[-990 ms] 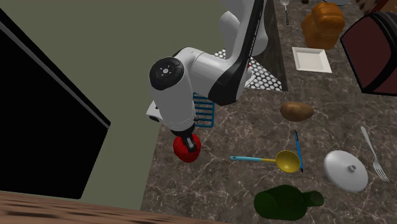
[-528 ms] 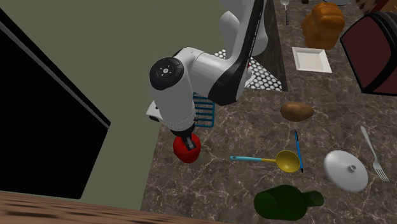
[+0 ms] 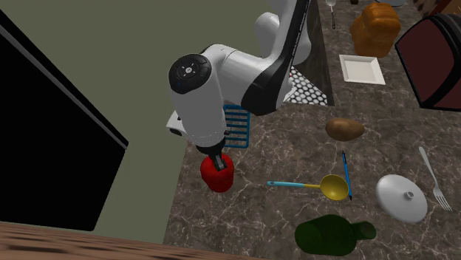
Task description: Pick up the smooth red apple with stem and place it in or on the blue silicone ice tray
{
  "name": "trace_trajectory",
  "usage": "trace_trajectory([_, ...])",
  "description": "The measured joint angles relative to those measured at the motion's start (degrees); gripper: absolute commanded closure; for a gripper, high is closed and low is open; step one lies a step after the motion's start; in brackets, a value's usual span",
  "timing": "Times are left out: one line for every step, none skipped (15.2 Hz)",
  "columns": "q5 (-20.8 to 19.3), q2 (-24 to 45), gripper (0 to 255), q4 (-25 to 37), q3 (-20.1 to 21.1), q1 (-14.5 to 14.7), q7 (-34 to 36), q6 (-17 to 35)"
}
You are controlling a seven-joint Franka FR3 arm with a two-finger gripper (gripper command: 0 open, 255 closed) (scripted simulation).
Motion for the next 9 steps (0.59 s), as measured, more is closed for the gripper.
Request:
trace_trajectory([0.1,-0.2,255,0.6,0.0,0.0,0.1,-0.8])
trace_trajectory([0.1,-0.5,255,1.2,0.0,0.0,0.1,-1.7])
trace_trajectory([0.3,-0.9,255,1.6,0.0,0.0,0.1,-2.4])
trace_trajectory([0.4,-1.3,255,1.9,-0.1,0.0,0.0,-3.1])
trace_trajectory([0.5,-1.5,255,2.6,-0.1,0.0,0.0,-3.9])
trace_trajectory([0.5,-1.5,255,3.2,-0.2,0.0,0.0,-4.6])
trace_trajectory([0.6,-1.9,255,3.7,-0.2,0.0,0.1,-5.4])
trace_trajectory([0.7,-2.1,255,4.3,-0.2,0.0,0.1,-6.2])
trace_trajectory([0.6,-2.2,255,5.0,-0.3,0.0,0.0,-7.0])
